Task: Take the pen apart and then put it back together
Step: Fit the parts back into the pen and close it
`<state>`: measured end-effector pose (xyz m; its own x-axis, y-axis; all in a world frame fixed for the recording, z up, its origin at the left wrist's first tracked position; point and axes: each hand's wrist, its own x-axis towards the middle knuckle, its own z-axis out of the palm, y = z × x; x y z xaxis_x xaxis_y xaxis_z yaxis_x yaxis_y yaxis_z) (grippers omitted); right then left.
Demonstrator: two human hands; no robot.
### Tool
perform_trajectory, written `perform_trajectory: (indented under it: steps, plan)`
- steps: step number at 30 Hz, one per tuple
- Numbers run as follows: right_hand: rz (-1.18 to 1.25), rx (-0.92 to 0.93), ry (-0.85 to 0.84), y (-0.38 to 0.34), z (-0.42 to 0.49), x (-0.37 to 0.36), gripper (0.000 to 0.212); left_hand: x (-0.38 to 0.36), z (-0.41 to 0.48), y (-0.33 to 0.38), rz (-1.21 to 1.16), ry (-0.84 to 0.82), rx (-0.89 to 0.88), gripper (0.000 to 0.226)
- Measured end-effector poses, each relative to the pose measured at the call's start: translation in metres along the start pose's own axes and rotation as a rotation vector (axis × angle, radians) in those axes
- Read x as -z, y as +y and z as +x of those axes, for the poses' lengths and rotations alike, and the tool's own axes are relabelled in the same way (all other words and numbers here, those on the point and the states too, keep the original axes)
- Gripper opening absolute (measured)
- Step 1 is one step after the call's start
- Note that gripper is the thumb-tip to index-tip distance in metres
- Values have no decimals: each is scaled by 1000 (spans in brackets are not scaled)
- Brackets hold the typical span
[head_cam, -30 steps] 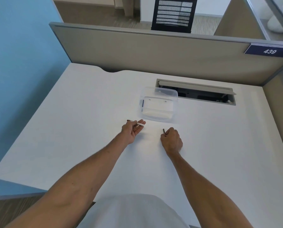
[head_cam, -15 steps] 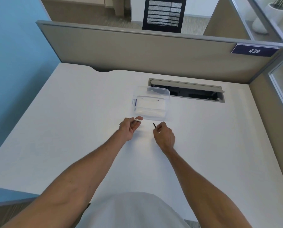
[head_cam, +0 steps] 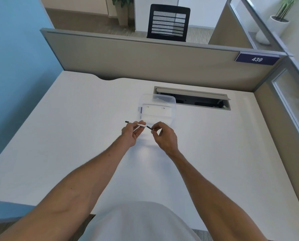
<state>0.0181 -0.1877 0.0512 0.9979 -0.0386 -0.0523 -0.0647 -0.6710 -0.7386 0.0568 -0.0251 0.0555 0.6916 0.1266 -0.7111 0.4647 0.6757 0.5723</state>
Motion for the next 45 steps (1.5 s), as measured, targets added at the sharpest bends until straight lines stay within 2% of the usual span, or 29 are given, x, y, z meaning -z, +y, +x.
perform_trajectory:
  steps: [6,11,15,18,27,39,43,45]
  plan:
    - [8,36,11,-4,-5,-1,8,3,-2,0,-10,12,-15,26]
    - [-22,49,4,-5,-4,0,7,5,-2,-1,-12,22,-3,42]
    - [-53,58,-2,-5,-3,1,6,4,-3,-1,-6,6,-13,26]
    - [-79,63,-8,-3,0,2,7,2,-4,0,6,11,-22,39]
    - [-172,108,4,0,3,5,8,0,-8,1,64,-7,-28,43]
    - [-106,46,23,-5,3,1,20,-1,-7,4,41,-8,46,12]
    - [-105,45,12,-3,-1,1,16,-1,-3,4,50,-1,58,13]
    - [-102,29,17,-3,-1,2,16,0,-3,2,81,-8,44,23]
